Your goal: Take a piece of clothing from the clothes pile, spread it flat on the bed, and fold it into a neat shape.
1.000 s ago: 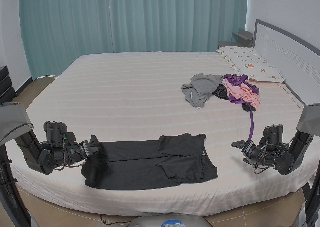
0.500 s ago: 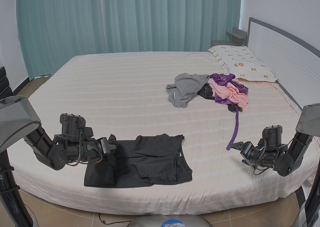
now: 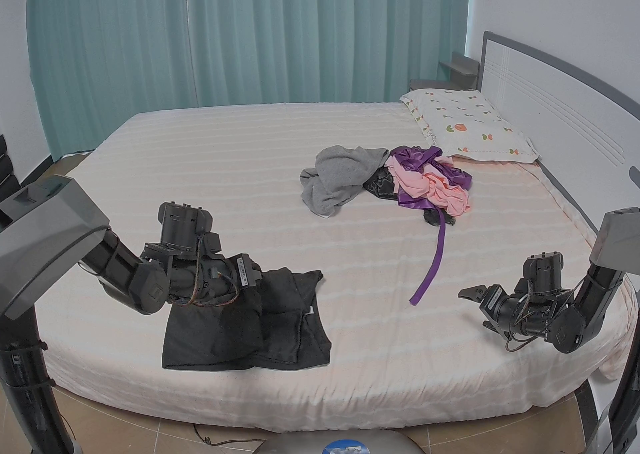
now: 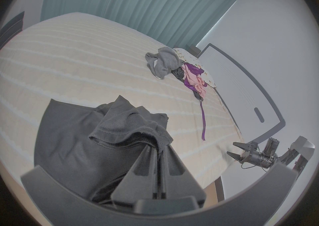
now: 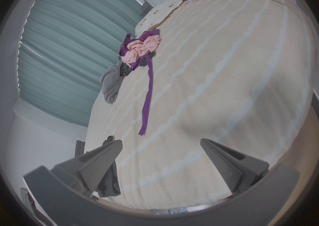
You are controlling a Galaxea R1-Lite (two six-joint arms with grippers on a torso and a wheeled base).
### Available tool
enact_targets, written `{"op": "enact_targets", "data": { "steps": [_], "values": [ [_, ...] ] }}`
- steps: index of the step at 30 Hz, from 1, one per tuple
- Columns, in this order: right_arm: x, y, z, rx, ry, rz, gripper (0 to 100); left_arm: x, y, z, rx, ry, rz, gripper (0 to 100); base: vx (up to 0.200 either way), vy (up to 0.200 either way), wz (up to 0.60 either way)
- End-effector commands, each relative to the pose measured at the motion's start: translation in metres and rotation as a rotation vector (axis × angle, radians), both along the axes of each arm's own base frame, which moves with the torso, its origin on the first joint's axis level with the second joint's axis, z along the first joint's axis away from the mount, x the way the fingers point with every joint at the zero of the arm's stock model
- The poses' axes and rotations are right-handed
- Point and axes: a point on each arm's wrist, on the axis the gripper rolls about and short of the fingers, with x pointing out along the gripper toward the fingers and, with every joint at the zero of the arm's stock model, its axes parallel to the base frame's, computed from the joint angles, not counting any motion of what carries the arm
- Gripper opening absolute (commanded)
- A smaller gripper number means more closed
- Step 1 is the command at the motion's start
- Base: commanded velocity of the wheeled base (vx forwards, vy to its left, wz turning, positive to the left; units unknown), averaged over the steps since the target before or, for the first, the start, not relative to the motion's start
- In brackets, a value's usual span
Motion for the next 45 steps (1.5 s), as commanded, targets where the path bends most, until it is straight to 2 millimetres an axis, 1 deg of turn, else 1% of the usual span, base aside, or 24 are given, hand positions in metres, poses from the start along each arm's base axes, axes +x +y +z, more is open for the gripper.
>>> {"op": "enact_targets", "data": {
  "steps": [1, 5, 9, 10, 11, 14, 17, 20, 22, 23, 24, 26, 29, 31, 32, 36, 39, 42, 43, 44, 45],
  "values": [
    [0.0, 0.002, -0.004, -0.003, 0.013, 0.008, 100, 0.012, -0.019, -0.026, 0.032, 0.037, -0.015, 0, 0.0, 0.0, 0.0],
    [0.0, 0.004, -0.005, -0.004, 0.016, 0.012, 100, 0.016, -0.03, -0.036, 0.041, 0.045, -0.009, 0, 0.0, 0.0, 0.0],
    [-0.001, 0.004, -0.005, -0.004, 0.016, 0.014, 100, 0.014, -0.043, -0.035, 0.001, 0.063, -0.005, 0, 0.0, 0.0, 0.0],
    [-0.001, 0.004, -0.005, -0.004, 0.016, 0.014, 100, 0.014, -0.044, -0.036, 0.001, 0.064, -0.006, 0, 0.0, 0.0, 0.0],
    [-0.001, 0.004, -0.005, -0.004, 0.016, 0.014, 100, 0.014, -0.047, -0.037, -0.004, 0.068, -0.009, 100, 0.0, 0.0, 0.0],
    [-0.001, 0.004, -0.006, -0.004, 0.019, 0.012, 100, 0.019, -0.05, -0.038, 0.0, 0.056, 0.006, 100, 0.0, 0.0, 0.0],
    [-0.001, 0.004, -0.006, -0.004, 0.021, 0.012, 100, 0.02, -0.05, -0.037, 0.009, 0.048, 0.025, 100, 0.0, 0.0, 0.0],
    [-0.001, 0.004, -0.009, -0.005, 0.028, 0.012, 100, 0.02, -0.051, -0.033, -0.034, 0.059, 0.072, 100, 0.0, 0.0, 0.0],
    [-0.001, 0.004, -0.01, -0.007, 0.034, 0.013, 100, 0.018, -0.053, -0.024, -0.066, 0.056, 0.091, 100, 0.0, 0.0, 0.0],
    [-0.001, 0.004, -0.012, -0.009, 0.041, 0.013, 100, 0.015, -0.052, -0.015, -0.087, 0.05, 0.102, 100, 0.0, 0.0, 0.0],
    [-0.001, 0.004, -0.013, -0.009, 0.043, 0.013, 100, 0.015, -0.052, -0.014, -0.089, 0.048, 0.101, 100, 0.0, 0.0, 0.0],
    [-0.001, 0.004, -0.014, -0.01, 0.044, 0.014, 100, 0.006, -0.047, 0.0, -0.111, 0.041, 0.113, 100, 0.0, 0.0, 0.0],
    [-0.002, 0.004, -0.013, -0.01, 0.044, 0.014, 100, -0.007, -0.035, 0.018, -0.141, 0.038, 0.141, 100, 0.0, 0.0, 0.0],
    [-0.002, 0.003, -0.013, -0.01, 0.044, 0.014, 100, -0.01, -0.029, 0.019, -0.144, 0.045, 0.156, 100, 0.0, 0.0, 0.0],
    [-0.002, 0.003, -0.013, -0.012, 0.045, 0.015, 100, -0.016, -0.014, 0.017, -0.141, 0.06, 0.192, 100, 0.0, 0.0, 0.0],
    [-0.002, 0.003, -0.015, -0.012, 0.049, 0.017, 100, -0.028, 0.008, 0.009, -0.156, 0.097, 0.26, 100, 0.0, 0.0, 0.0],
    [-0.003, 0.004, -0.014, -0.011, 0.05, 0.02, 100, -0.035, 0.028, 0.004, -0.217, 0.139, 0.335, 100, 0.0, 0.0, 0.0],
    [-0.003, 0.004, -0.014, -0.011, 0.048, 0.02, 100, -0.044, 0.045, -0.007, -0.253, 0.174, 0.362, 100, 0.0, 0.067, 0.0],
    [-0.003, 0.004, -0.014, -0.011, 0.048, 0.02, 100, -0.05, 0.056, -0.012, -0.277, 0.185, 0.368, 100, 0.0, 0.2, 0.0],
    [-0.003, 0.004, -0.014, -0.011, 0.048, 0.02, 100, -0.051, 0.057, -0.013, -0.28, 0.185, 0.369, 100, 0.0, 0.2, 0.0],
    [-0.004, 0.003, -0.013, -0.011, 0.047, 0.019, 100, -0.058, 0.07, -0.02, -0.309, 0.195, 0.373, 100, 0.0, 0.2, 0.0]
  ]
}}
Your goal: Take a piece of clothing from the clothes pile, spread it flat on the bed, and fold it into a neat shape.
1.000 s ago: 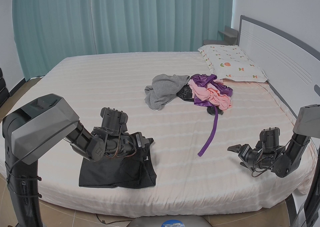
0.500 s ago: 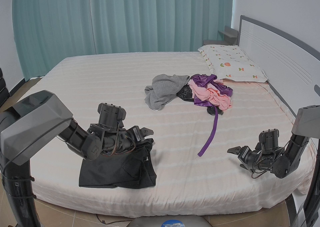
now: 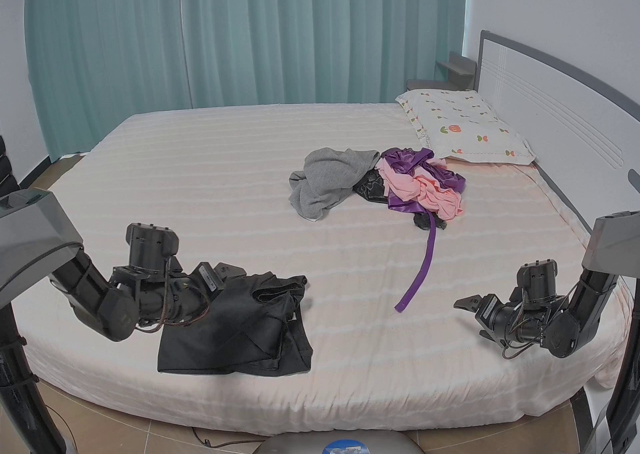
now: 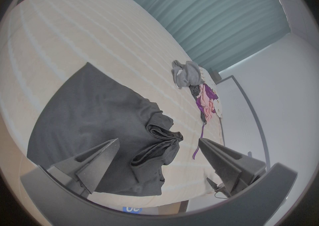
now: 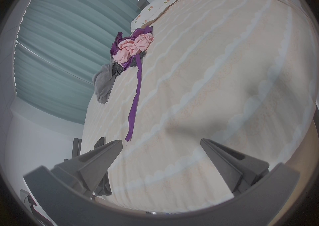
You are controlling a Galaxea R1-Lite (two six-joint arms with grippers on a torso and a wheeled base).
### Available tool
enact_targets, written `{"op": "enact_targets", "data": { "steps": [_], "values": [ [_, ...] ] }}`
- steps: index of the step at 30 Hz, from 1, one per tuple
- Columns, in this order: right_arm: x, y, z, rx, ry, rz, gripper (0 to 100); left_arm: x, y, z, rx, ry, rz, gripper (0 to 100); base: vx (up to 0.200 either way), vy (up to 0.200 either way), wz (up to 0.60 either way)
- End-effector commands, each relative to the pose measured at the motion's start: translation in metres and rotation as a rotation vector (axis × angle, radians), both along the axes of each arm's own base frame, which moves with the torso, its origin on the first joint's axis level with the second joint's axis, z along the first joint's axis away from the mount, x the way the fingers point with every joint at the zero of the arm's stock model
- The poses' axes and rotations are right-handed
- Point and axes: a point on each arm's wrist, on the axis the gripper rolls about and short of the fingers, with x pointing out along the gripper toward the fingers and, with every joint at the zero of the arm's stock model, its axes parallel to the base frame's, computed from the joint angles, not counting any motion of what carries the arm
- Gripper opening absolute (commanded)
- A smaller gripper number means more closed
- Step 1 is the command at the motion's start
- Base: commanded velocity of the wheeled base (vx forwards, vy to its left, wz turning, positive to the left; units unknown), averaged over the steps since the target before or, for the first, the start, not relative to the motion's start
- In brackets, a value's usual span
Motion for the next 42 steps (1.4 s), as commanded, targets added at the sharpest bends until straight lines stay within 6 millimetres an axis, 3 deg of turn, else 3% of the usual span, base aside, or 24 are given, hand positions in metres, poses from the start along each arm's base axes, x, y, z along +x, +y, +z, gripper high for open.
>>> {"op": "enact_targets", "data": {
  "steps": [1, 5, 9, 14, 15, 20, 23, 25, 29, 33, 37, 42],
  "values": [
    [-0.001, 0.0, 0.001, 0.002, 0.0, -0.001, 100, -0.022, 0.04, -0.014, -0.082, 0.035, 0.054, 100, 0.0, 0.2, 0.0],
    [-0.002, -0.003, 0.0, 0.002, 0.006, -0.009, 100, -0.019, 0.065, -0.014, -0.175, 0.011, 0.147, 100, 0.0, 0.2, 0.0],
    [-0.005, -0.001, 0.003, 0.005, 0.004, -0.001, 100, -0.036, 0.086, -0.023, -0.227, 0.074, 0.177, 100, 0.0, 0.2, 0.0],
    [-0.006, -0.002, 0.006, -0.006, -0.016, -0.011, 100, -0.042, 0.095, -0.023, -0.245, 0.067, 0.189, 100, 0.0, 0.2, 0.0],
    [0.002, -0.004, 0.015, -0.003, -0.088, -0.015, 100, -0.041, 0.098, -0.025, -0.246, 0.068, 0.199, 100, 0.0, 0.2, 0.0],
    [0.003, 0.006, 0.018, -0.007, -0.125, 0.019, 100, -0.04, 0.097, -0.027, -0.245, 0.068, 0.192, 100, 0.0, 0.2, 0.0],
    [0.001, 0.018, 0.027, -0.017, -0.156, 0.063, 100, -0.041, 0.095, -0.03, -0.243, 0.08, 0.186, 100, 0.0, 0.2, 0.0],
    [-0.003, 0.036, 0.043, -0.057, -0.22, 0.133, 100, -0.041, 0.095, -0.032, -0.237, 0.077, 0.181, 100, 0.0, 0.2, 0.0],
    [-0.007, 0.07, 0.054, -0.1, -0.225, 0.237, 100, -0.043, 0.094, -0.036, -0.21, 0.072, 0.159, 100, 0.0, 0.2, 0.0],
    [-0.004, 0.091, 0.054, -0.128, -0.202, 0.269, 100, -0.043, 0.094, -0.036, -0.207, 0.069, 0.158, 100, 0.0, 0.2, 0.0],
    [-0.001, 0.115, 0.041, -0.191, -0.141, 0.316, 100, -0.047, 0.094, -0.038, -0.2, 0.079, 0.154, 100, 0.0, 0.2, 0.0],
    [0.01, 0.126, 0.025, -0.272, -0.128, 0.335, 100, -0.046, 0.092, -0.039, -0.189, 0.079, 0.15, 100, 0.0, 0.04, 0.0]
  ]
}}
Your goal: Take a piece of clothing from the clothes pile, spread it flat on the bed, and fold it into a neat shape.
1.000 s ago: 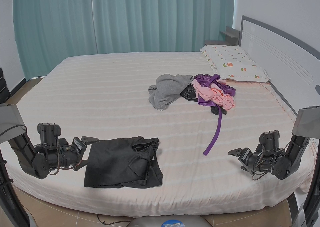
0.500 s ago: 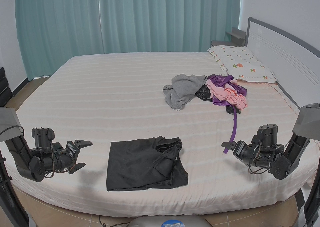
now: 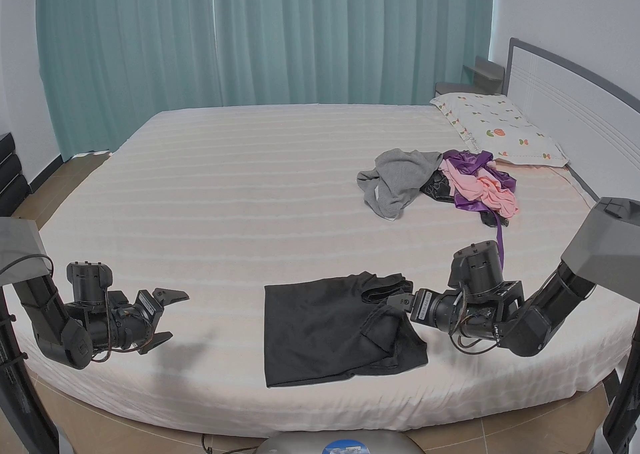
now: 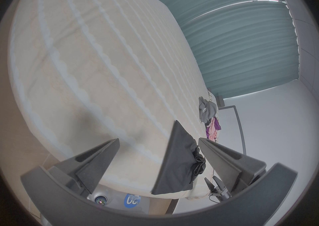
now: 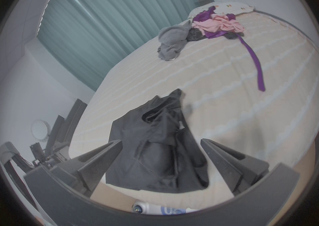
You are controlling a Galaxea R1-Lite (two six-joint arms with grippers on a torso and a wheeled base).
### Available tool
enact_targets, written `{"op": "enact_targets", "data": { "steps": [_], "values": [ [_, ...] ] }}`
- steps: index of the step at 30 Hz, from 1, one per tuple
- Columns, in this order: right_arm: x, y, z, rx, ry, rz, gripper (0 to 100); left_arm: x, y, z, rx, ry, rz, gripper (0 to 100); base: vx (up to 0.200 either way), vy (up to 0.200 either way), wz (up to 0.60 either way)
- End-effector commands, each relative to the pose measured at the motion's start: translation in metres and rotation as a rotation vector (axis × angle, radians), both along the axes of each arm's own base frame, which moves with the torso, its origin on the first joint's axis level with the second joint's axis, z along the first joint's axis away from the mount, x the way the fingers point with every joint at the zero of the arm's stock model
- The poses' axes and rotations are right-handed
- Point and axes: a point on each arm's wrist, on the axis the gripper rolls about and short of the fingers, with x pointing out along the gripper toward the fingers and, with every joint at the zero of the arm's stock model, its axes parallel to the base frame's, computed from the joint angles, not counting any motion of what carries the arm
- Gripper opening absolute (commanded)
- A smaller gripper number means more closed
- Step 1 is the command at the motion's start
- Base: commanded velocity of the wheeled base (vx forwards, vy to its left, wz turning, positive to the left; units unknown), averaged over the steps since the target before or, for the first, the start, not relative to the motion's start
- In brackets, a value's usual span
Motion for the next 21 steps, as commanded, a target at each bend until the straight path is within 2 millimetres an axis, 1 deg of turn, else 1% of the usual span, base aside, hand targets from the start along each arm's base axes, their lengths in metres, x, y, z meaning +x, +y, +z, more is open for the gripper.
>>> {"op": "enact_targets", "data": {
  "steps": [1, 6, 11, 13, 14, 16, 18, 21],
  "values": [
    [0.009, 0.017, -0.018, -0.066, 0.013, 0.03, 100, -0.001, -0.003, -0.004, 0.01, 0.016, -0.007, 100, 0.0, 0.0, 0.0],
    [0.02, 0.022, -0.027, -0.117, 0.072, 0.028, 100, 0.0, -0.004, -0.005, 0.011, 0.017, -0.008, 100, 0.0, 0.0, 0.0],
    [0.022, 0.022, -0.028, -0.197, 0.09, 0.032, 100, 0.0, -0.004, -0.005, 0.011, 0.017, -0.008, 100, 0.0, 0.0, 0.0],
    [0.022, 0.02, -0.032, -0.226, 0.096, 0.028, 100, 0.0, -0.004, -0.005, 0.011, 0.017, -0.008, 100, 0.0, 0.0, 0.0],
    [0.021, 0.019, -0.036, -0.243, 0.107, 0.022, 100, 0.0, -0.004, -0.005, 0.011, 0.017, -0.01, 100, 0.0, 0.0, 0.0],
    [0.018, 0.016, -0.038, -0.26, 0.124, 0.02, 100, 0.0, -0.004, -0.005, 0.011, 0.017, -0.01, 100, 0.0, 0.0, 0.0],
    [0.012, 0.008, -0.039, -0.288, 0.152, 0.025, 100, 0.0, -0.004, -0.005, 0.011, 0.017, -0.01, 100, 0.0, 0.0, 0.0],
    [0.01, -0.003, -0.037, -0.296, 0.16, 0.007, 100, 0.0, -0.005, -0.005, 0.011, 0.017, -0.011, 100, 0.0, 0.0, 0.0]
  ]
}}
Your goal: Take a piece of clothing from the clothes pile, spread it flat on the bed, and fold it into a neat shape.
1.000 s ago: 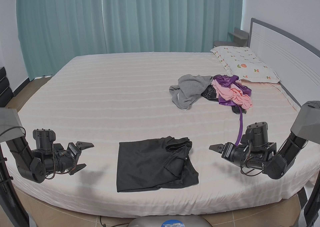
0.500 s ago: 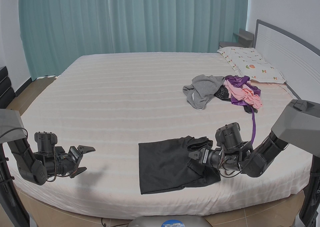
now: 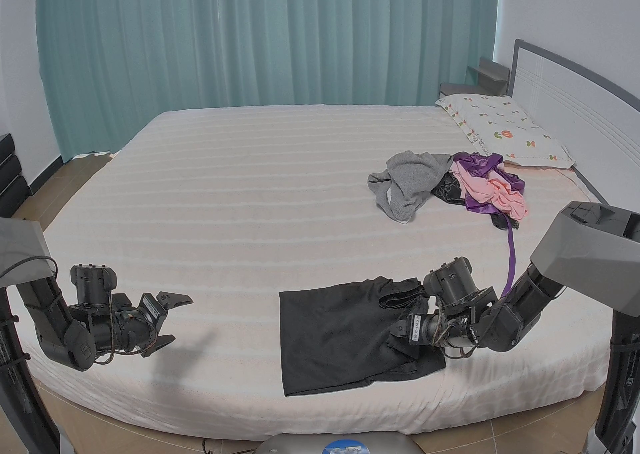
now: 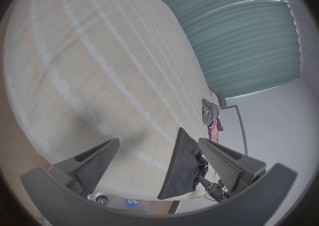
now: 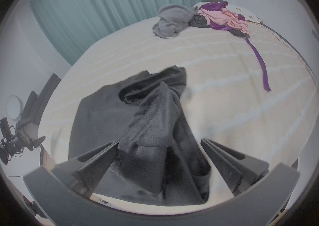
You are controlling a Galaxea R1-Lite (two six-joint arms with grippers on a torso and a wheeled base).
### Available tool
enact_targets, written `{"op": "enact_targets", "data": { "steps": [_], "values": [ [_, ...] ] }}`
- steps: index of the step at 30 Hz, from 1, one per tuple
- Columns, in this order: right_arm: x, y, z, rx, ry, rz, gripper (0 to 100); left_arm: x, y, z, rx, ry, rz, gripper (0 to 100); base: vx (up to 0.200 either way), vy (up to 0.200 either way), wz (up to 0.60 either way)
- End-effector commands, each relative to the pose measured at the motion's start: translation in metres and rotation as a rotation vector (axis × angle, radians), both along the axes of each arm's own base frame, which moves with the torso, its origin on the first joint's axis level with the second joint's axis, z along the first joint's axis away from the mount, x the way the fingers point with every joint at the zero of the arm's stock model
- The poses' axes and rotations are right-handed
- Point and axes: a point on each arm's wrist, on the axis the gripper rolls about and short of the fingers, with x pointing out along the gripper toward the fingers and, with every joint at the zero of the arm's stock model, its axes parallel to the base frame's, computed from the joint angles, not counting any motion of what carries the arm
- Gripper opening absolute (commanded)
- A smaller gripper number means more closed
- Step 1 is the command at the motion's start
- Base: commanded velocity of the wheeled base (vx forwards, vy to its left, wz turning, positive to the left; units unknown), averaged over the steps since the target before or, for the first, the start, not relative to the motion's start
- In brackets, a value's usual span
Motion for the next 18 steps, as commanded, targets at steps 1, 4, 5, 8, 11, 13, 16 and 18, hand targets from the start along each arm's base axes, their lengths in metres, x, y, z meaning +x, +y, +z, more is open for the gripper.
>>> {"op": "enact_targets", "data": {
  "steps": [1, 4, 5, 8, 11, 13, 16, 18],
  "values": [
    [-0.003, -0.022, 0.005, -0.012, 0.012, -0.045, 100, 0.0, 0.0, -0.001, 0.0, 0.003, -0.001, 100, 0.0, 0.0, 0.0],
    [-0.002, -0.04, 0.008, -0.009, 0.019, -0.082, 100, 0.0, 0.0, -0.001, 0.0, 0.003, -0.001, 100, 0.0, 0.0, 0.0],
    [-0.002, -0.055, 0.008, -0.011, 0.03, -0.111, 100, 0.0, 0.0, -0.001, 0.0, 0.003, -0.001, 100, 0.0, 0.0, 0.0],
    [-0.006, -0.077, 0.004, 0.024, 0.045, -0.137, 100, 0.0, 0.0, -0.001, -0.002, 0.003, 0.0, 100, 0.0, 0.0, 0.0],
    [-0.009, -0.091, 0.004, 0.068, 0.011, -0.144, 100, 0.0, 0.0, -0.001, -0.002, 0.003, 0.0, 100, 0.0, 0.0, 0.0],
    [-0.01, -0.098, 0.005, 0.105, -0.034, -0.134, 100, 0.0, 0.0, -0.001, -0.002, 0.003, 0.0, 100, 0.0, 0.0, 0.0],
    [-0.012, -0.097, 0.011, 0.172, -0.103, -0.099, 100, 0.0, 0.0, -0.001, -0.002, 0.003, 0.0, 100, 0.0, 0.0, 0.0],
    [-0.013, -0.092, 0.014, 0.211, -0.117, -0.061, 100, 0.0, 0.0, -0.001, -0.002, 0.003, 0.0, 100, 0.0, 0.0, 0.0]
  ]
}}
